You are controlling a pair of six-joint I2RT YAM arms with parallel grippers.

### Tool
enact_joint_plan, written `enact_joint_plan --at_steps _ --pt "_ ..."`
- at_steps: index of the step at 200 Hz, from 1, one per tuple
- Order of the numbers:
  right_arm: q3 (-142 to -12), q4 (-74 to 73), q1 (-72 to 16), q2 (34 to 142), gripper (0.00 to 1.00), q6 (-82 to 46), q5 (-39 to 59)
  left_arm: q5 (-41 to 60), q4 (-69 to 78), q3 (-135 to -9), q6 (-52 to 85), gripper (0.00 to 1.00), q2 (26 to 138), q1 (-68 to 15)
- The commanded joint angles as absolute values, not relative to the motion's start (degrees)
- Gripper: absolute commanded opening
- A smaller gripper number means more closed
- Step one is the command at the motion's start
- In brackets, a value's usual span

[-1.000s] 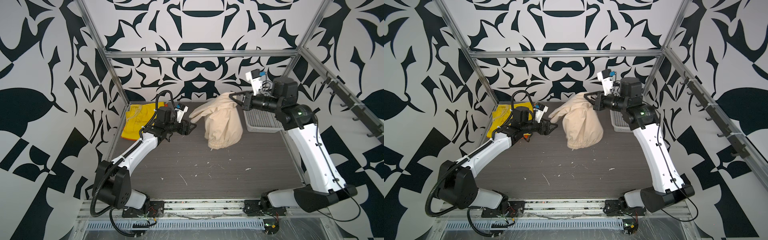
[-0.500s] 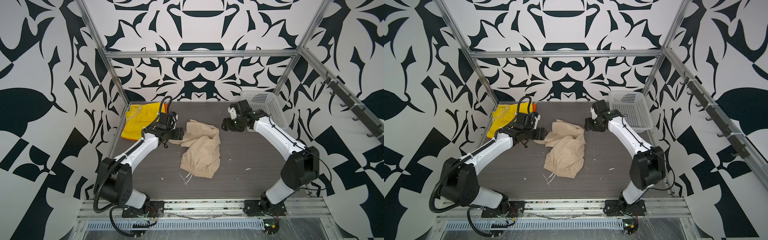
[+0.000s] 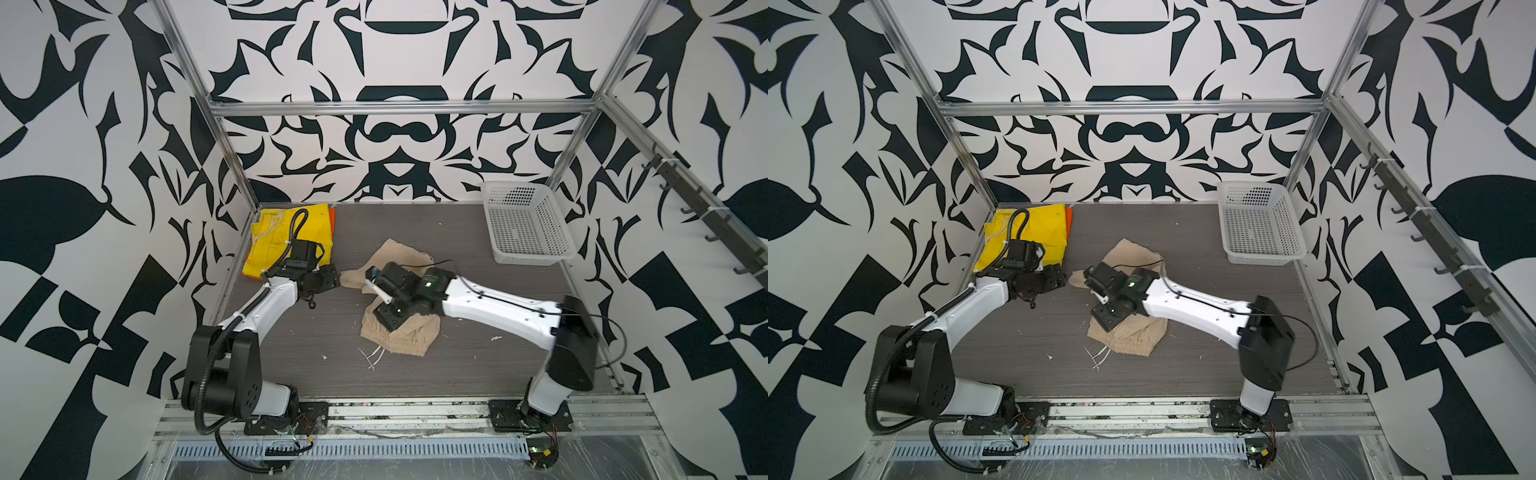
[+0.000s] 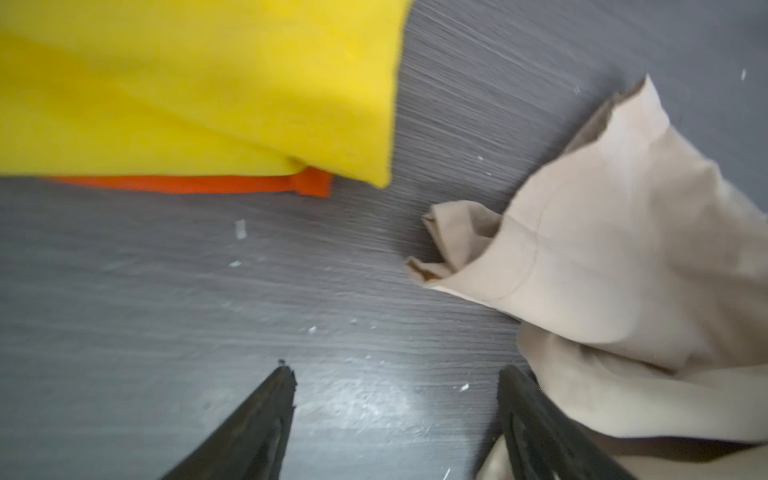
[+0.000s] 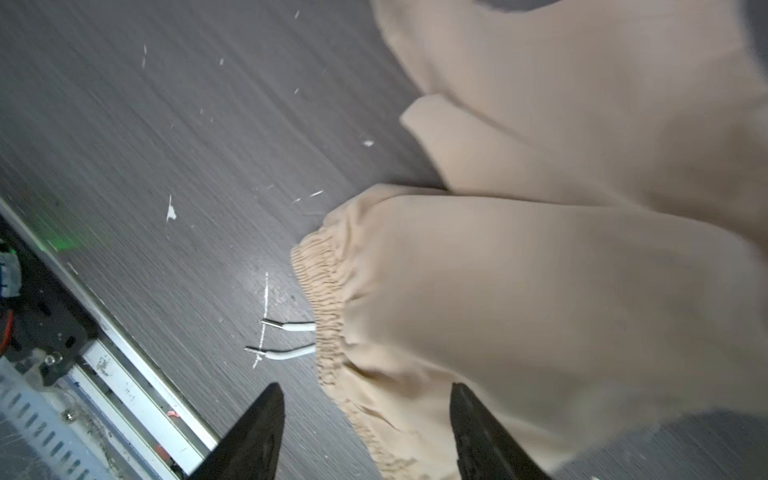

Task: Fold and stack the shorts
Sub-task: 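Grasp the beige shorts' waistband with the right gripper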

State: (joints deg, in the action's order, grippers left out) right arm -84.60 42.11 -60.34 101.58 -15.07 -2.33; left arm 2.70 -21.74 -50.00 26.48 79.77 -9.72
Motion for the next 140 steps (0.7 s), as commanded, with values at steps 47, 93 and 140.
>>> enact_joint_plan --at_steps 47,93,140 --pt "-93.69 39.55 -63.11 117.9 0.74 -17.23 -2.11 8.11 -20.2 -45.11 29.27 0.81 70.02 -4.92" --pt "-90.64 34.56 -60.73 121.28 0.65 -19.09 -3.05 8.94 -19.58 -44.28 29.18 0.81 69.26 -4.83" --pt "-86.8 29.71 -58.12 117.89 0.14 -19.9 -1.31 12.05 -17.38 -43.41 28.57 0.8 68.4 -4.83"
